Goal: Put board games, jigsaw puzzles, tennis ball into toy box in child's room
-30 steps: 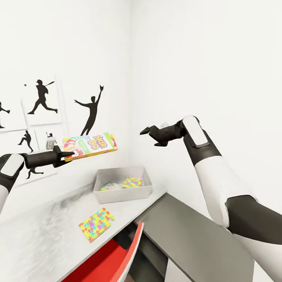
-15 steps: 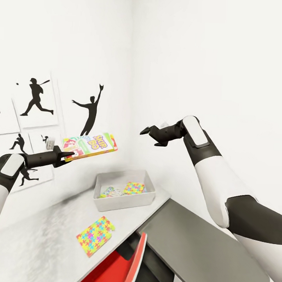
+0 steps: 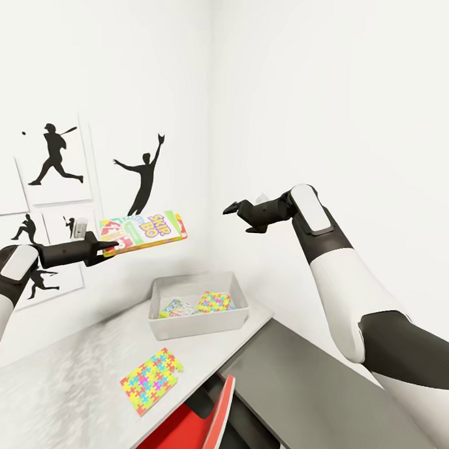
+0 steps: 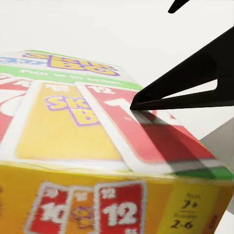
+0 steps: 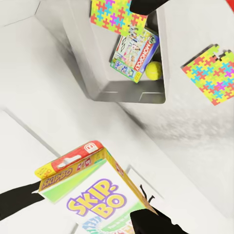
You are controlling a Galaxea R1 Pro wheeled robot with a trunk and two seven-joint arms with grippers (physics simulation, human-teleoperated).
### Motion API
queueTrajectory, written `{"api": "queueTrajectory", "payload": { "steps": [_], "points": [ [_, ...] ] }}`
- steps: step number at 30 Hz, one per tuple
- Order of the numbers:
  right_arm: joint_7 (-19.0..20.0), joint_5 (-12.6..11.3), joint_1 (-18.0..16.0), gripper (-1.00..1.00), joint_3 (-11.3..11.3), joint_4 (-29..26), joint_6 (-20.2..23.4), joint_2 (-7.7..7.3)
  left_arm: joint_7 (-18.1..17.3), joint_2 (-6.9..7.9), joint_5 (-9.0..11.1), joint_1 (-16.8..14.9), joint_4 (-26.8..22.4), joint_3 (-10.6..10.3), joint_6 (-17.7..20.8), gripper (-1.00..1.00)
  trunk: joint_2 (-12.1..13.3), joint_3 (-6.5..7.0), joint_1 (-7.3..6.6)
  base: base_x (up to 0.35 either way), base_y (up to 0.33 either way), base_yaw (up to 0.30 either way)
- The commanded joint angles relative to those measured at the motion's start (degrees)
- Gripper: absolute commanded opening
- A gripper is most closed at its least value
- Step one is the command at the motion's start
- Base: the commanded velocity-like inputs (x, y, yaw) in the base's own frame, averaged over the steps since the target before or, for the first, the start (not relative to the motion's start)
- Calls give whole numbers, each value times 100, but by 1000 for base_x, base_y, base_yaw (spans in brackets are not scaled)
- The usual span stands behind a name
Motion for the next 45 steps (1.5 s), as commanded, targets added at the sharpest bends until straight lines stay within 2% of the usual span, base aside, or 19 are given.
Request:
{"api": "queueTrajectory", "payload": {
  "steps": [1,18,24,27,32,38,41,45],
  "points": [
    [-60,-58,-2,100,8,-4,1,-1,-48,-3,-50,-3,2,26,27,-100,-5,-3,2,5,0,0],
    [-60,-58,-4,100,8,-47,1,-1,-47,-3,-46,-3,2,24,27,-100,-5,-3,2,1,0,0],
    [-53,-62,-12,100,11,-707,1,-80,-22,-11,-46,-3,11,20,25,-100,-5,-3,2,0,0,0],
    [-54,-199,-14,100,20,-1230,1,-187,16,-101,-60,-3,22,15,8,-100,-5,-3,2,0,0,0],
    [-65,-617,62,100,25,-2105,1,-306,202,-289,-96,-5,190,13,-18,-100,-5,-3,2,0,0,0],
    [-74,-993,370,100,25,-3380,-1,-554,713,-590,-111,-11,434,20,-175,-100,-5,-3,2,0,0,0],
    [-87,-1127,509,100,25,-3838,-21,-591,892,-700,-111,-12,461,21,-246,-100,-5,-3,2,0,0,0],
    [-106,-1221,681,100,41,-4395,-40,-614,1187,-1000,-107,-19,482,21,-614,-100,-5,-3,2,0,0,0]
  ]
}}
